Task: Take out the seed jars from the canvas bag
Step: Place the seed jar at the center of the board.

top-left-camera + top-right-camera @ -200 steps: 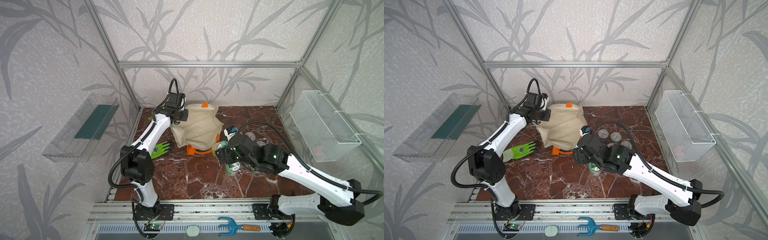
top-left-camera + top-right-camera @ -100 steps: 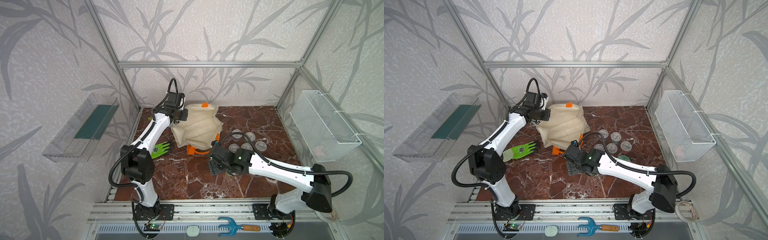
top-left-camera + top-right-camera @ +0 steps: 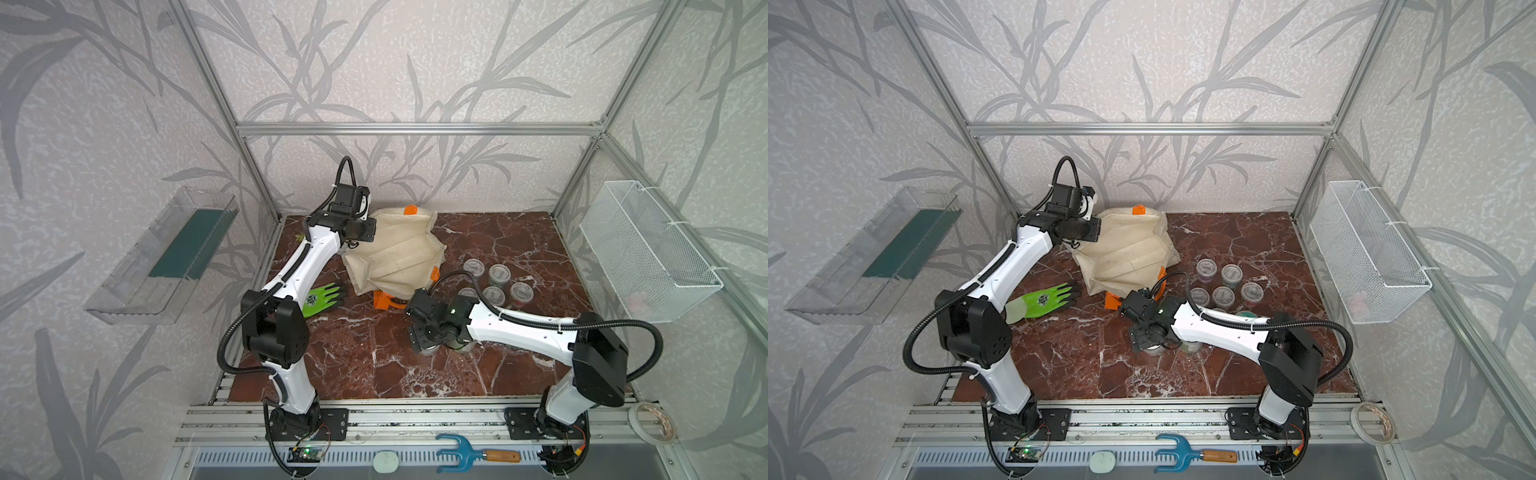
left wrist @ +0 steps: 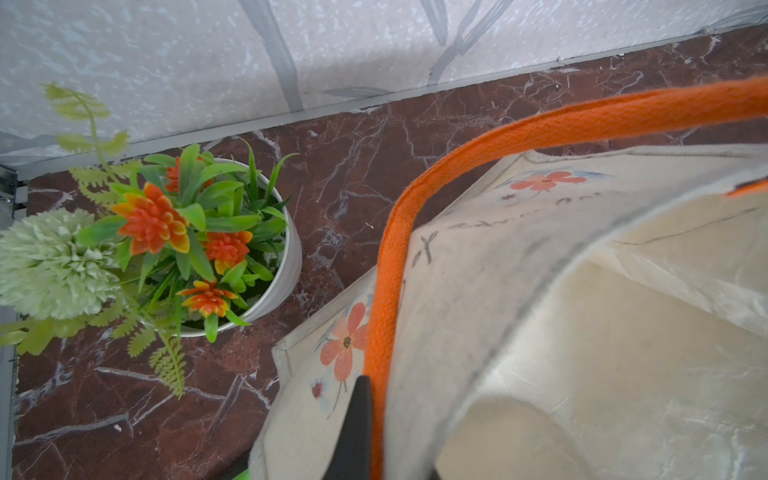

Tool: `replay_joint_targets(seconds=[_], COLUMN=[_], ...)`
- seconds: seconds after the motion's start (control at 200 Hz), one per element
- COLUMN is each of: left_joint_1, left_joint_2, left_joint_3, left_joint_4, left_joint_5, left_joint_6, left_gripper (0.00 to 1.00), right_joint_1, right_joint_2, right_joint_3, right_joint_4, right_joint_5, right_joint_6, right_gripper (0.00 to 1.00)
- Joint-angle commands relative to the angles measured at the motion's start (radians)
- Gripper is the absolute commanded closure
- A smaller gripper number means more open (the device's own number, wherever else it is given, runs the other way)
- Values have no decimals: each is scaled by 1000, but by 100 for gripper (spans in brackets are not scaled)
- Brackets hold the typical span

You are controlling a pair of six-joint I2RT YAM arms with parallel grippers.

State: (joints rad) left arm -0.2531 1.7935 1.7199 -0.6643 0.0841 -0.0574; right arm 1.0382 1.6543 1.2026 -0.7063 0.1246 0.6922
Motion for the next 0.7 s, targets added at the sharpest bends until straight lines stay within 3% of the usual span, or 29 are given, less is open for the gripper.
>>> replay_joint_targets(seconds=[0.0,0.21,0.355,0.54,0.695], left_joint_1=[4,4,4,4,4], left_joint_2=[12,15,16,15,15], left_joint_3=[39,43,47,48,53], left_joint_4=[-11,-16,-18,-23,-30], left_joint_5=[9,13,19,21,27], left_joint_6=[-13,-16,-18,-19,-21], left_gripper=[100,100,100,100,100], right_joint_1=[-6,-86,-198,-291,-310], right_joint_2=[-49,-226,-311,-251,-111], right_joint_3=[4,-58,-128,-109,-35], right_joint_4=[13,77,187,345,430], right_joint_5=[-9,112,99,62,60], right_joint_6=[8,29,40,62,66], right_gripper=[9,2,1,5,20])
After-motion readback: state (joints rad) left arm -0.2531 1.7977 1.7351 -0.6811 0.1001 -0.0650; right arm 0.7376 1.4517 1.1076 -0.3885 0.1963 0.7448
